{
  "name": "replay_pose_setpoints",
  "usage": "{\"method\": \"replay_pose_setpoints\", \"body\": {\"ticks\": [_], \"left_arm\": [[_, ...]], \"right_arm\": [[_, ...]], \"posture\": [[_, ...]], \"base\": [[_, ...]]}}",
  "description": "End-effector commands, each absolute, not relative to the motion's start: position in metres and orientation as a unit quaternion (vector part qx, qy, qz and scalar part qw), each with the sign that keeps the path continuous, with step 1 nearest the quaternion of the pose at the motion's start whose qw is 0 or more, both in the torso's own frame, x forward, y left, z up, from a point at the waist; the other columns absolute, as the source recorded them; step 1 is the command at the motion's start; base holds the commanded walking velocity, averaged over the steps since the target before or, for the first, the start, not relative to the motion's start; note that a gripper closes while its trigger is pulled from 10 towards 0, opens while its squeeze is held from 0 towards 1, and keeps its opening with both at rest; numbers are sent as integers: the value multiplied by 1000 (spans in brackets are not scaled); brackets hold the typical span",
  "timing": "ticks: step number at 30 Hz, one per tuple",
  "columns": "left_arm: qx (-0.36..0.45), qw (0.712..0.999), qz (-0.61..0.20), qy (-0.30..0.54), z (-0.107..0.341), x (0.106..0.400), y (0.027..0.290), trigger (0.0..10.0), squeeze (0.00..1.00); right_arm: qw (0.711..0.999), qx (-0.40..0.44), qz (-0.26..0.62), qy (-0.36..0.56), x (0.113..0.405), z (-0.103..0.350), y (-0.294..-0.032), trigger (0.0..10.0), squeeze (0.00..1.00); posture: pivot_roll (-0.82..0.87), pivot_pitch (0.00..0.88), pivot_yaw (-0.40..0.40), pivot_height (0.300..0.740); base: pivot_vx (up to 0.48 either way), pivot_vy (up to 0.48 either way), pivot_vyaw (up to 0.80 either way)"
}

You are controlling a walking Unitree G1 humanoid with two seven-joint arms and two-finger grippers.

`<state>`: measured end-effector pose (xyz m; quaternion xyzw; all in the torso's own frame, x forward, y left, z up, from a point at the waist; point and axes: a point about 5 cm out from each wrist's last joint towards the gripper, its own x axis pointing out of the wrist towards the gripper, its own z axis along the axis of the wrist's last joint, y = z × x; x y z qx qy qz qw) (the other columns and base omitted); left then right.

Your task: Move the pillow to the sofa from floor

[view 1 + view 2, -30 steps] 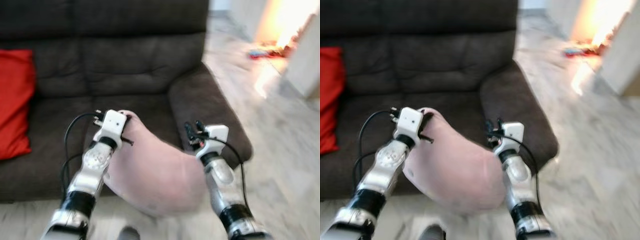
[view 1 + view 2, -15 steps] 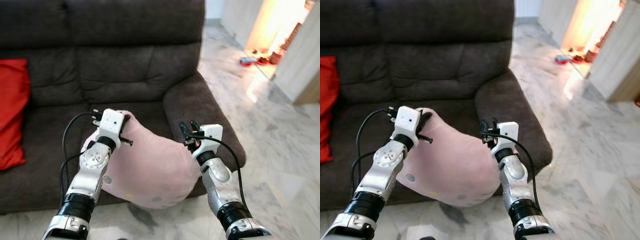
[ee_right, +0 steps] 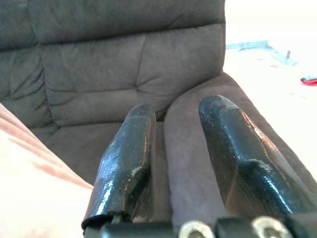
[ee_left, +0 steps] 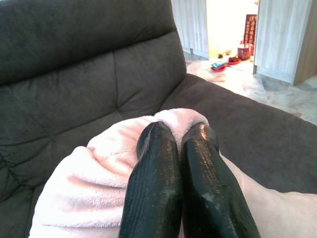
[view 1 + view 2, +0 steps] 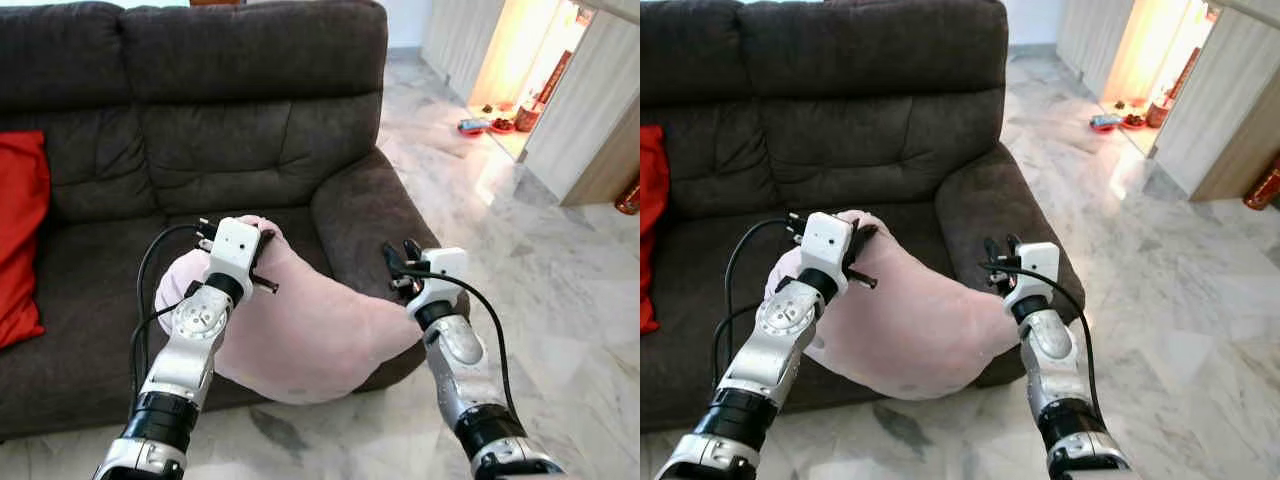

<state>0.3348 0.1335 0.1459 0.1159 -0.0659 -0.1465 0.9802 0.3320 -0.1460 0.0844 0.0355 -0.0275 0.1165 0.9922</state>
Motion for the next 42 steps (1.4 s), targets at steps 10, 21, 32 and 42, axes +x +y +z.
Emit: {"method": "replay_pose_setpoints", "body": {"ticks": [10,21,32,42], "left_arm": [[109,976,-142,-121,175,334,129,10000,0],[109,977,-137,-120,177,333,134,10000,0],[103,978,-135,-121,179,334,133,10000,0],[101,978,-136,-122,179,334,132,10000,0]], "right_arm": [[992,8,122,10,330,77,-152,10000,0],[970,-72,139,188,319,38,-179,10000,0],[958,113,20,263,319,24,-175,10000,0],[939,162,-2,305,311,11,-177,10000,0]], "posture": [[115,0,-35,740],[110,0,-45,740],[113,0,-49,740],[115,0,-51,740]], "base": [[0,0,0],[0,0,0],[0,0,0],[0,0,0]]}}
